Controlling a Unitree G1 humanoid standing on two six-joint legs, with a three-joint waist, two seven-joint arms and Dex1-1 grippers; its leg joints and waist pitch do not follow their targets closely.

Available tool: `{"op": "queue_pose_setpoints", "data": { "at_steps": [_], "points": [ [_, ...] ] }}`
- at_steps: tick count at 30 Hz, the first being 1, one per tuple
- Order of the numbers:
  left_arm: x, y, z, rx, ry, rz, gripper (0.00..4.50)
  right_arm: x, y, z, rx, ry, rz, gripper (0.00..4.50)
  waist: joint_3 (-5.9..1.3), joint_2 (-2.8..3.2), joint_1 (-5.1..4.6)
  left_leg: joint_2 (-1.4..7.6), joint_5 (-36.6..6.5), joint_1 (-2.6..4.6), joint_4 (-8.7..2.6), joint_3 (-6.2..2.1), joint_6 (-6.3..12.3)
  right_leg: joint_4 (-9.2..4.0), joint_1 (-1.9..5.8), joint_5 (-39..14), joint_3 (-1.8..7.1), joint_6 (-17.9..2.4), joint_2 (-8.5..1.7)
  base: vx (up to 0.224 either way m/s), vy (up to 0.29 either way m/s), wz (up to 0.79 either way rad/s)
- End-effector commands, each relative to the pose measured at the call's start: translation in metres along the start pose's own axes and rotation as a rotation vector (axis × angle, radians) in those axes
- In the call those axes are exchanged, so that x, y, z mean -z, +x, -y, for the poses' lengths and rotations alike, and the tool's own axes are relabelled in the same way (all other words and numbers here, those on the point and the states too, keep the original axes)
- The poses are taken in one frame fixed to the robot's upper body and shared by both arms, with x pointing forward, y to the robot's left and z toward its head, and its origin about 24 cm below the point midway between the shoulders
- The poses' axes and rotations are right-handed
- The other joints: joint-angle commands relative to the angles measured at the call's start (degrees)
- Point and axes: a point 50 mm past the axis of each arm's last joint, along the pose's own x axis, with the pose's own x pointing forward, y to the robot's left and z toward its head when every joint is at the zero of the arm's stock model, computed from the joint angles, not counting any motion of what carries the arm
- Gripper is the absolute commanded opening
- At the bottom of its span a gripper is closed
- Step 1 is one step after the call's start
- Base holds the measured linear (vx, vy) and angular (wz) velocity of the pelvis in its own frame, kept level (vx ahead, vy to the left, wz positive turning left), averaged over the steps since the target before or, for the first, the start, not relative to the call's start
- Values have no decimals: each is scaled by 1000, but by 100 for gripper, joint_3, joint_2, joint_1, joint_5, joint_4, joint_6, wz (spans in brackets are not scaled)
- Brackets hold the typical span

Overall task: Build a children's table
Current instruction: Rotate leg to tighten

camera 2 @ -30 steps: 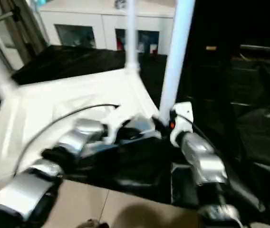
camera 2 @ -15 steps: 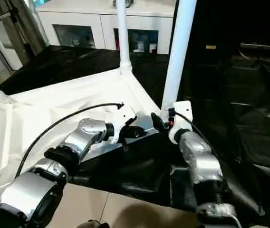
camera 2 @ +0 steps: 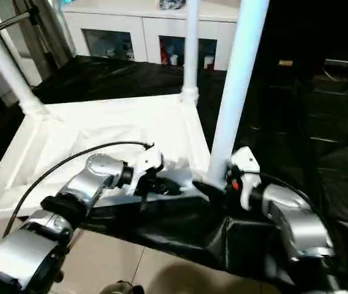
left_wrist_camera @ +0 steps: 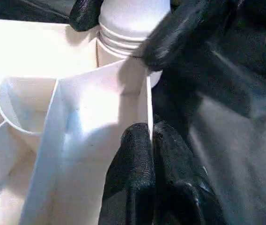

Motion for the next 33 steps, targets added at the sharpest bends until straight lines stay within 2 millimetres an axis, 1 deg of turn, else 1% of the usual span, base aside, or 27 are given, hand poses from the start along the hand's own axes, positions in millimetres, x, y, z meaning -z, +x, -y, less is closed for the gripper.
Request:
{"op": "queue_pose_setpoints", "data": {
  "at_steps": [1, 2, 4, 5, 6, 8, 10, 11, 15, 16, 17, 18, 19, 20, 21, 22, 23, 24, 25, 26, 27, 28, 29, 30, 31, 32, 33],
  "points": [
    [-23, 3, 1, 73, 99, 69, 0, -2, 6, -12, -110, 15, 6, 348, -336, -155, -4, 346, -1511, 132, -390, -124, 501, -510, 232, -1589, 235, -1170, -400, 0, 0, 0],
    [-22, 2, 2, 77, 99, 68, 0, -2, 5, -12, -116, 18, 6, 348, -343, -146, 17, 351, -1504, 147, -390, -122, 477, -510, 219, -1597, 236, -1176, -401, 0, 0, 0],
    [-21, 1, 2, 81, 98, 66, 0, -2, 5, -13, -123, 22, 7, 314, -344, -148, 25, 349, -1529, 145, -394, -127, 439, -504, 219, -1593, 229, -1195, -402, 0, 0, 0],
    [-21, 0, 2, 84, 97, 64, 0, -2, 5, -14, -129, 24, 6, 303, -344, -152, 24, 346, -1528, 140, -397, -130, 418, -499, 219, -1582, 228, -1192, -399, 0, 0, 0],
    [-21, 0, 2, 87, 97, 64, 0, -2, 6, -14, -137, 27, 6, 303, -346, -151, 25, 346, -1521, 141, -396, -130, 412, -497, 221, -1563, 229, -1197, -402, 0, 0, 0],
    [-21, 0, 3, 88, 97, 64, 0, -1, 7, -17, -150, 31, 5, 278, -351, -153, 27, 341, -1471, 132, -389, -127, 414, -488, 228, -1449, 228, -1215, -403, 0, 0, 0],
    [-21, 0, 3, 88, 97, 64, 0, -1, 8, -17, -152, 32, 5, 275, -354, -153, 28, 340, -1437, 133, -385, -127, 427, -480, 228, -1388, 227, -1228, -398, 0, 0, 0],
    [-21, 1, 3, 86, 98, 64, 0, -1, 9, -19, -160, 38, 5, 274, -354, -165, 30, 340, -1432, 136, -383, -123, 433, -482, 227, -1385, 227, -1234, -403, 0, 0, 0],
    [-22, 3, 1, 54, 98, 61, 0, 1, 13, -21, -151, 45, 5, 271, -352, -157, 36, 339, -1434, 135, -380, -122, 430, -483, 221, -1428, 228, -1226, -405, 0, 0, 0],
    [-25, 6, -4, -11, 88, 62, 0, 5, 18, -20, -92, 49, 1, 271, -346, -164, 31, 339, -1470, 139, -387, -122, 415, -492, 221, -1487, 227, -1214, -402, 0, 0, 0],
    [-27, 8, -7, -57, 80, 63, 0, 7, 22, -18, -49, 51, -2, 270, -337, -159, 16, 336, -1531, 143, -398, -130, 361, -502, 208, -1597, 226, -1188, -404, 0, 0, 0],
    [-30, 12, -11, -106, 65, 71, 0, 10, 28, -14, 39, 70, -5, 270, -330, -166, 6, 325, -1614, 151, -404, -132, 301, -521, 205, -1776, 225, -1134, -409, 0, 0, 0],
    [-30, 12, -11, -106, 65, 71, 0, 10, 28, -14, 39, 70, -5, 270, -330, -170, -7, 319, -1620, 152, -404, -130, 272, -529, 199, -1841, 229, -1107, -410, 0, 0, 0],
    [-36, 18, -17, -185, 46, 78, 0, 16, 39, -3, 217, 120, -12, 270, -326, -169, -28, 306, -1669, 146, -412, -141, 217, -541, 204, -1988, 222, -1061, -416, 0, 0, 0],
    [-38, 20, -18, -204, 42, 79, 0, 18, 44, 0, 280, 145, -14, 270, -323, -142, -70, 294, -1759, 176, -423, -143, 97, -550, 161, -2106, 217, -1045, -396, 0, 0, 0],
    [-39, 22, -19, -220, 39, 80, 0, 19, 46, 1, 316, 160, -16, 270, -322, -158, -94, 287, -1827, 174, -430, -155, 56, -559, 169, -2199, 214, -1012, -406, 0, 0, 0],
    [-44, 28, -21, -262, 25, 88, 0, 21, 53, 4, 385, 193, -14, 270, -309, -153, -167, 286, -1923, 162, -456, -170, -15, -572, 183, -2289, 209, -944, -403, 0, 0, 0],
    [-46, 31, -22, -282, 17, 92, 0, 21, 56, 4, 411, 206, -12, 270, -317, -156, -173, 289, -1926, 176, -457, -174, -27, -572, 181, -2256, 213, -936, -402, 0, 0, 0],
    [-49, 35, -23, -305, 12, 97, 0, 20, 61, 4, 444, 226, -3, 270, -318, -159, -197, 283, -1919, 171, -455, -166, -15, -572, 183, -2198, 216, -946, -396, 0, 0, 0],
    [-49, 35, -23, -305, 12, 97, 0, 20, 61, 4, 444, 226, -3, 270, -326, -156, -213, 280, -1875, 169, -448, -159, 26, -574, 188, -2007, 227, -961, -395, 0, 0, 0],
    [-52, 39, -24, -326, 6, 101, 0, 18, 67, 4, 481, 242, 3, 270, -326, -156, -213, 280, -1875, 169, -448, -159, 26, -574, 188, -2007, 227, -961, -395, 0, 0, 0],
    [-55, 43, -24, -344, -3, 108, 0, 16, 73, 5, 513, 251, 4, 270, -347, -145, -236, 267, -1678, 149, -428, -147, 94, -540, 198, -1691, 229, -1025, -392, 0, 0, 0],
    [-56, 45, -24, -353, -5, 112, 0, 15, 77, 5, 528, 259, 7, 270, -350, -152, -246, 252, -1586, 134, -422, -140, 147, -540, 220, -1584, 218, -1033, -384, 0, 0, 0],
    [-56, 45, -24, -353, -5, 112, 0, 15, 77, 5, 528, 259, 7, 270, -355, -149, -255, 252, -1533, 133, -416, -139, 171, -534, 222, -1519, 220, -1047, -387, 0, 0, 0],
    [-58, 48, -24, -356, -4, 115, 0, 12, 82, 5, 538, 260, 5, 270, -354, -142, -266, 251, -1487, 124, -410, -136, 226, -531, 227, -1462, 216, -1068, -386, 0, 0, 0],
    [-59, 49, -24, -358, -4, 116, 0, 12, 84, 5, 542, 261, 4, 270, -352, -139, -271, 248, -1477, 122, -412, -134, 235, -533, 226, -1463, 213, -1068, -380, 0, 0, 0],
    [-60, 50, -23, -341, 5, 122, 0, 5, 90, 1, 486, 262, 45, 326, -356, -149, -268, 256, -1479, 129, -412, -136, 269, -530, 237, -1470, 212, -1063, -385, 0, 0, 0]
  ]
}}
